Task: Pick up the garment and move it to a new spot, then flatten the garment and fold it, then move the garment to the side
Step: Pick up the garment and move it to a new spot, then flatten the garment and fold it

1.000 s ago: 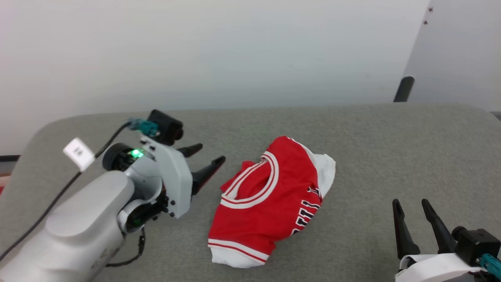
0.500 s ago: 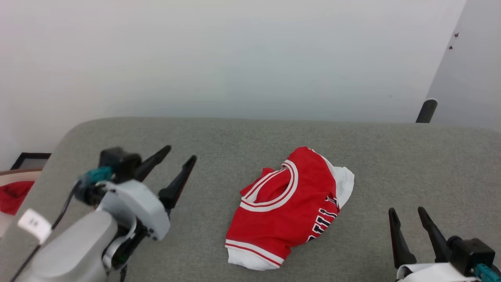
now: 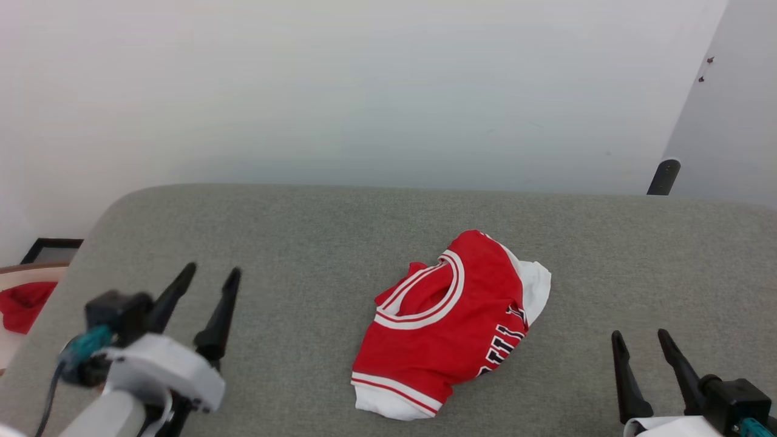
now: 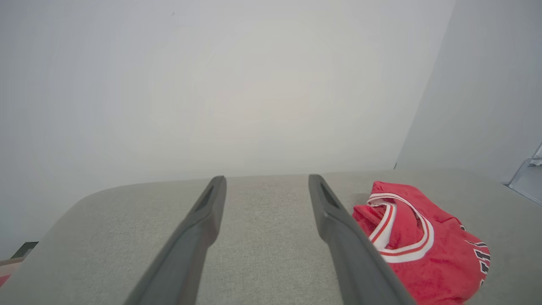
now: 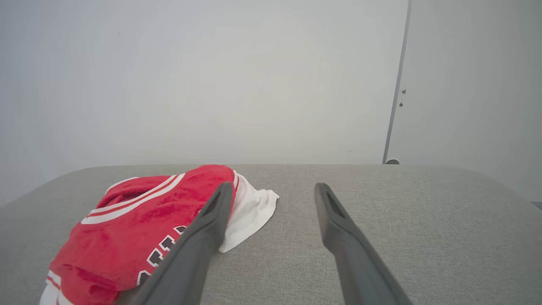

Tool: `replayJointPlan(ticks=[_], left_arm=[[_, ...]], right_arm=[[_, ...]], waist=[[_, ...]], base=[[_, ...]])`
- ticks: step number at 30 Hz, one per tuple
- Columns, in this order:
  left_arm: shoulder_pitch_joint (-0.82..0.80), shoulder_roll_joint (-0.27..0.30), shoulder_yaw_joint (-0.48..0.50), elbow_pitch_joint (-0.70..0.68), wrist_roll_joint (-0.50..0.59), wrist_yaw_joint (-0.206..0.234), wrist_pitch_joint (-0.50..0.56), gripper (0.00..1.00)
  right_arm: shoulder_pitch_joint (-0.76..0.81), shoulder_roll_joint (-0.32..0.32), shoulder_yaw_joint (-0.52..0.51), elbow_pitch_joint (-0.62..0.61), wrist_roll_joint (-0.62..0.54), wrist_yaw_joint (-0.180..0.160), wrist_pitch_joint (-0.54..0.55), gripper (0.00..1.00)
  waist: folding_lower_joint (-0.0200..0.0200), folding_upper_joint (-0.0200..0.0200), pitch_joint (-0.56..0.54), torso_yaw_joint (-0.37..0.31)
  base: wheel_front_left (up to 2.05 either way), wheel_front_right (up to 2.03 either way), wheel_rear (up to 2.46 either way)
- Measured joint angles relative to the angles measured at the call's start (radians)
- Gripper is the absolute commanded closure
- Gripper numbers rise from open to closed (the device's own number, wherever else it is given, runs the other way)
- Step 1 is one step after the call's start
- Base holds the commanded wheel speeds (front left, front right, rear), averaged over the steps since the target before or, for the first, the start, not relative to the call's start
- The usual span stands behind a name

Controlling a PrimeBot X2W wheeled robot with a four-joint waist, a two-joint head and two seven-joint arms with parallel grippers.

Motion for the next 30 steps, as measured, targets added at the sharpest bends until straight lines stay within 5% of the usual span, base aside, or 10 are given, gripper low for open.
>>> replayJointPlan(ticks=[8,15,30], left_arm=[[0.192,-0.071,0.244,-0.062,0.134,0.002,0.000,0.00],[0.320,-0.165,0.423,-0.089,0.235,-0.042,0.000,0.00],[0.387,-0.283,0.591,-0.087,0.357,-0.135,0.000,0.00]], right_arm=[[0.003,-0.005,-0.036,0.016,-0.019,0.000,-0.019,0.00],[0.014,-0.004,-0.058,0.021,-0.027,0.000,-0.024,0.00],[0.017,-0.002,-0.071,0.019,-0.029,0.000,-0.031,0.00]], waist=[[0.0000,0.0000,-0.003,-0.003],[0.0000,0.0000,-0.001,-0.012],[0.0000,0.0000,0.017,-0.025]], base=[[0.00,0.00,0.00],[0.00,0.00,0.00],[0.00,0.00,0.00]])
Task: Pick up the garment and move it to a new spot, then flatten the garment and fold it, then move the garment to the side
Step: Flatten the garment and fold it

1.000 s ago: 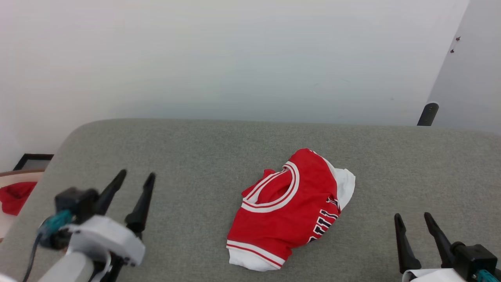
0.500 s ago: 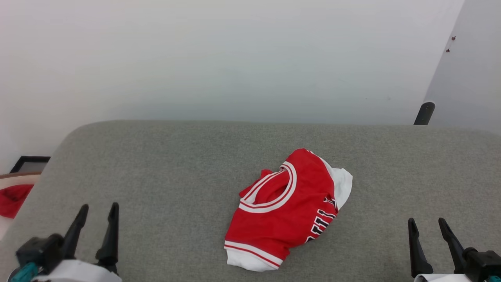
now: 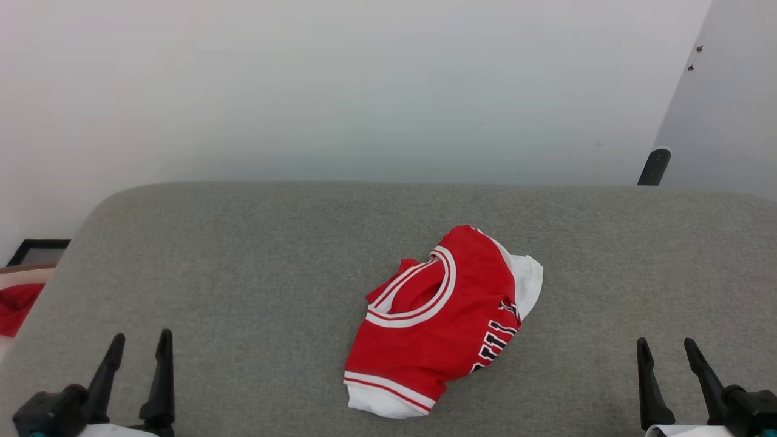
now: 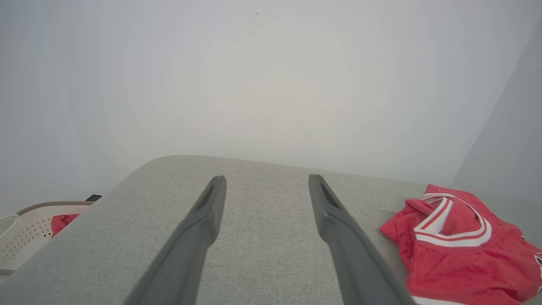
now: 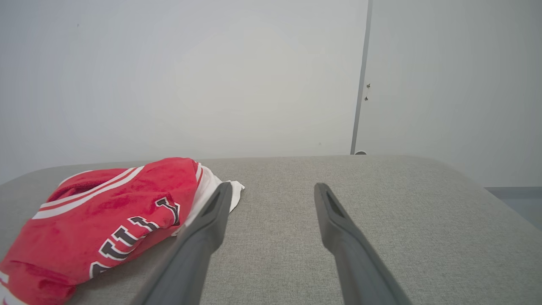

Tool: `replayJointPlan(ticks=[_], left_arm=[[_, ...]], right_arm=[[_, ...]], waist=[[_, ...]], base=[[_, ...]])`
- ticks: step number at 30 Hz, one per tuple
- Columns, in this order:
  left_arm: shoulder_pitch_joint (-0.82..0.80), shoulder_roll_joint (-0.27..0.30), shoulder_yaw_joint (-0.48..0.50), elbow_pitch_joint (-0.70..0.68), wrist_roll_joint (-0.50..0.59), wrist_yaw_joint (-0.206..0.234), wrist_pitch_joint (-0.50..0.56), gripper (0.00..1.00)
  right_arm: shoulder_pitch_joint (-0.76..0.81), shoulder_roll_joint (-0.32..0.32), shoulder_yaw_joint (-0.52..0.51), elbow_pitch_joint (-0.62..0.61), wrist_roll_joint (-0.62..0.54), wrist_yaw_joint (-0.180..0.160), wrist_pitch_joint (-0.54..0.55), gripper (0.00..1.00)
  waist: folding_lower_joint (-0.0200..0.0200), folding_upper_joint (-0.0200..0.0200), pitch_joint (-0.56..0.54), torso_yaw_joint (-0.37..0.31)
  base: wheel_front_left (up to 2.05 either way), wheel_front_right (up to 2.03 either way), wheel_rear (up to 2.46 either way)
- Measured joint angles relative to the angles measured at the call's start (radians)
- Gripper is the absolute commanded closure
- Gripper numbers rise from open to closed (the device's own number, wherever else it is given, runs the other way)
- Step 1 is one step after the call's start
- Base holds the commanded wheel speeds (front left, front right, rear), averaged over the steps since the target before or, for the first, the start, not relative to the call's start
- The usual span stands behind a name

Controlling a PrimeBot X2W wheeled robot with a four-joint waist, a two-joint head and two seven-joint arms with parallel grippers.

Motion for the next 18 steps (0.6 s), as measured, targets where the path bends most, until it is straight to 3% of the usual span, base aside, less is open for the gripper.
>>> replayJointPlan(ticks=[10,18], left_arm=[[-0.019,-0.024,0.006,0.021,0.022,-0.026,0.000,0.00],[-0.039,-0.047,-0.024,0.028,0.036,-0.035,0.000,0.00]], right_arm=[[-0.014,-0.002,0.022,0.001,0.011,0.000,0.040,0.00],[-0.099,-0.065,0.056,0.000,0.041,0.000,0.136,0.00]], waist=[[0.0000,0.0000,0.019,0.018],[0.0000,0.0000,0.044,0.062]], base=[[0.00,0.00,0.00],[0.00,0.00,0.00]])
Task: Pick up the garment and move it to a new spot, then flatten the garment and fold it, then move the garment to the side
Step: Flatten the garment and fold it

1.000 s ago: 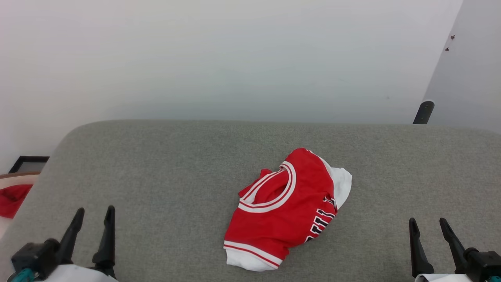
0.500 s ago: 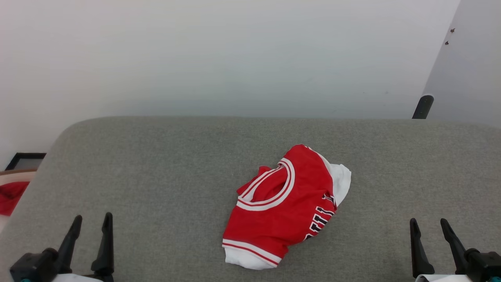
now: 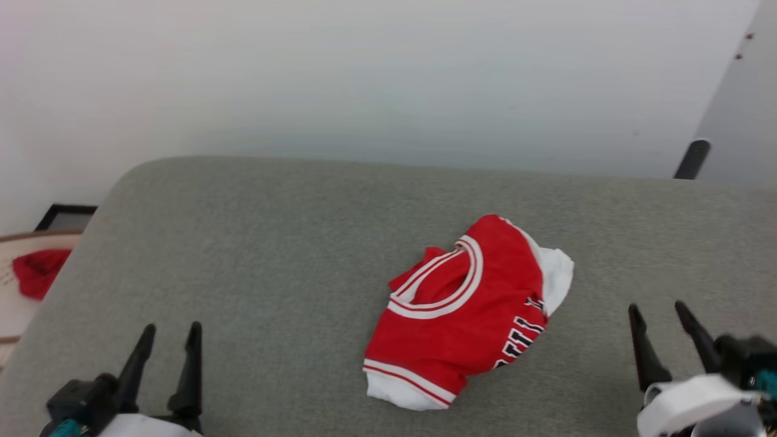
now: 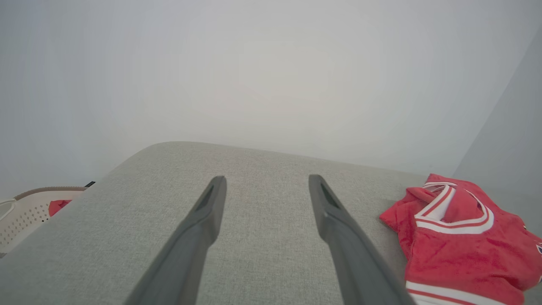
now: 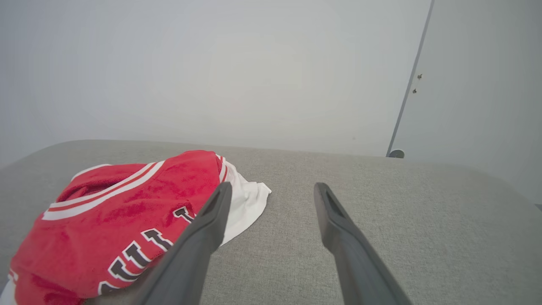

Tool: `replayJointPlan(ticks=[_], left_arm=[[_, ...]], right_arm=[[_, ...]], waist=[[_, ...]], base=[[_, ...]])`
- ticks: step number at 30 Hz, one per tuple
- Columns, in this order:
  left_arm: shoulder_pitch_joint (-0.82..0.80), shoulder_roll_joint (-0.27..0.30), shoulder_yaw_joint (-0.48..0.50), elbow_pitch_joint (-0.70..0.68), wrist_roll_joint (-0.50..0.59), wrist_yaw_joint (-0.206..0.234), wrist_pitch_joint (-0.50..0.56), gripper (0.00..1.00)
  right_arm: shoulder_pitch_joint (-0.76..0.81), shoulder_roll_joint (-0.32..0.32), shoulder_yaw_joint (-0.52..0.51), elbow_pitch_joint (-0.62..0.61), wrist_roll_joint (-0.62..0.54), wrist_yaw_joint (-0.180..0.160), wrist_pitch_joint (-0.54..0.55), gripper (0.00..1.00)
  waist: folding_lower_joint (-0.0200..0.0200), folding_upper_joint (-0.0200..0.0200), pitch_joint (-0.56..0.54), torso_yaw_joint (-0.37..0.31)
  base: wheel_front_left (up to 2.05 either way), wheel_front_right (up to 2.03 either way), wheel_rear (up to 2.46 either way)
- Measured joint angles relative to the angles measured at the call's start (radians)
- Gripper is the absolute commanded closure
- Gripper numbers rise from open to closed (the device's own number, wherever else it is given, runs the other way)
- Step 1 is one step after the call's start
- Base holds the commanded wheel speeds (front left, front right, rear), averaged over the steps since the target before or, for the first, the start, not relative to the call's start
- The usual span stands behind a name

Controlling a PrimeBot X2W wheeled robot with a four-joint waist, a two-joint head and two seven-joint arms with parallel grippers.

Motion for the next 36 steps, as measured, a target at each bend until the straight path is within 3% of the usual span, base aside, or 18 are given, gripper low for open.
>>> replayJointPlan(ticks=[18,29,36], left_arm=[[-0.143,-0.068,-0.086,-0.035,0.022,-0.012,0.000,0.00],[-0.224,-0.103,-0.151,-0.024,0.018,-0.012,0.000,0.00],[-0.247,-0.108,-0.173,-0.007,0.007,-0.013,0.000,0.00]], right_arm=[[-0.290,-0.152,-0.003,0.074,0.081,0.000,0.397,0.00],[-0.411,-0.213,0.030,0.193,0.134,0.000,0.582,0.00],[-0.487,-0.214,0.010,0.278,0.155,0.000,0.650,0.00]], waist=[[0.0000,0.0000,0.177,0.125],[0.0000,0.0000,0.300,0.201],[0.0000,0.0000,0.343,0.253]], base=[[0.00,0.00,0.00],[0.00,0.00,0.00],[0.00,0.00,0.00]])
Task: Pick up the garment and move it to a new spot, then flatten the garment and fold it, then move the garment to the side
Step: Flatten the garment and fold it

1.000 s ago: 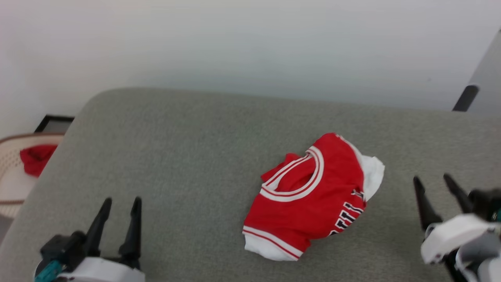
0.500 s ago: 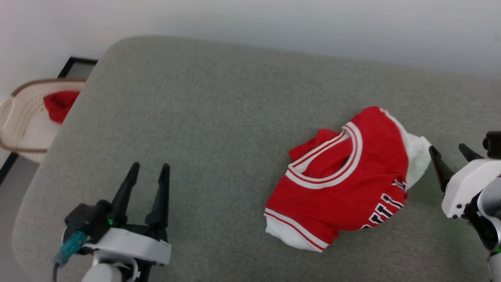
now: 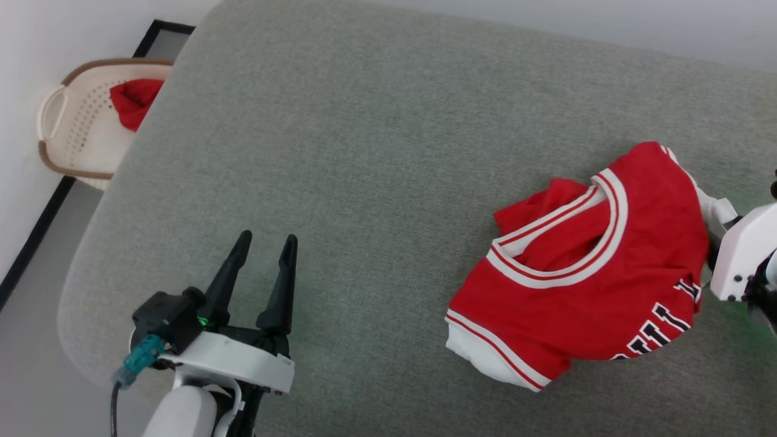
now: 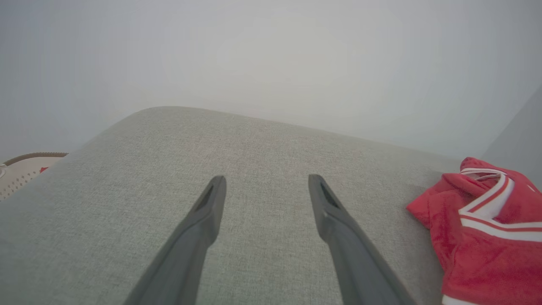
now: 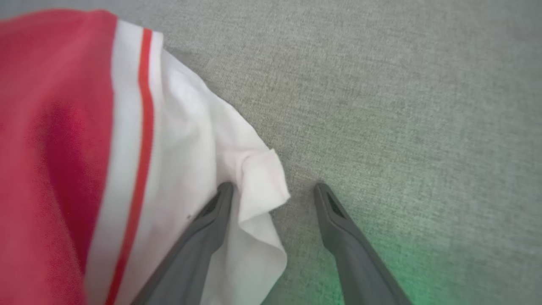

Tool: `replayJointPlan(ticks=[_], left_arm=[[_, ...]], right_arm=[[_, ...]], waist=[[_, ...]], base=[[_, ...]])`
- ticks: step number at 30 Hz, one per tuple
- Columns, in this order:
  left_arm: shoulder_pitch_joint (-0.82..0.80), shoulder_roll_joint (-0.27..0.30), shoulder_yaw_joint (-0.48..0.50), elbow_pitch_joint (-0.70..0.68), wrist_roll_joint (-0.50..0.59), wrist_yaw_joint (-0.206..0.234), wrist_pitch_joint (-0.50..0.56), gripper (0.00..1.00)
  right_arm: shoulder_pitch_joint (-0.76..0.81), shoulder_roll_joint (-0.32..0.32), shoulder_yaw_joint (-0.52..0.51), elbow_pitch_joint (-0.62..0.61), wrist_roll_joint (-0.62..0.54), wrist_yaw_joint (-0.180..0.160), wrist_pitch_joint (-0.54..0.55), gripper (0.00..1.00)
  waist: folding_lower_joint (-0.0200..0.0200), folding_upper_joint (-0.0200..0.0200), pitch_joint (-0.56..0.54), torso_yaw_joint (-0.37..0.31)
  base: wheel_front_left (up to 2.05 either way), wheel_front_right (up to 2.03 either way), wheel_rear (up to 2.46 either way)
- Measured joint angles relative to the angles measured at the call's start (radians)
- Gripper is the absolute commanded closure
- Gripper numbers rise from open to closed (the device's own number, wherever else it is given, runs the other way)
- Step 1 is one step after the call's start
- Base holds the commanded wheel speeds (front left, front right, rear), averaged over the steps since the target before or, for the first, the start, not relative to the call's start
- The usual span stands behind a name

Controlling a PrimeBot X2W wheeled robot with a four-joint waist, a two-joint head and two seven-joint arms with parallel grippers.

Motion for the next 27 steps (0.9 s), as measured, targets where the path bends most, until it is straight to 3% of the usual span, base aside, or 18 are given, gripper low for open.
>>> replayJointPlan(ticks=[1,2,4,16,27], left_arm=[[-0.002,0.000,-0.002,0.003,-0.002,0.000,0.000,0.00],[-0.004,0.000,-0.003,0.004,-0.006,0.000,0.000,0.00],[-0.007,0.001,-0.004,0.010,-0.008,0.000,0.000,0.00],[0.012,0.022,0.004,0.036,-0.013,0.000,0.000,0.00],[0.076,0.068,0.019,0.038,-0.016,0.000,0.000,0.00]], right_arm=[[-0.009,-0.001,-0.002,0.012,0.003,0.000,0.013,0.00],[-0.019,-0.002,-0.002,0.022,0.003,0.000,0.025,0.17],[-0.032,-0.006,0.000,0.036,0.003,0.000,0.033,1.00],[-0.034,0.003,0.047,0.086,0.020,0.000,0.017,1.00],[0.042,-0.026,0.002,0.014,0.029,0.000,0.000,1.00]], waist=[[0.0000,0.0000,0.003,0.006],[0.0000,0.0000,0.005,0.011],[0.0000,0.0000,0.006,0.018],[0.0000,0.0000,-0.052,-0.002],[0.0000,0.0000,-0.140,-0.081]], base=[[0.00,0.00,0.00],[0.00,0.00,0.00],[0.00,0.00,0.00],[0.00,0.00,0.00],[0.00,0.00,0.00]])
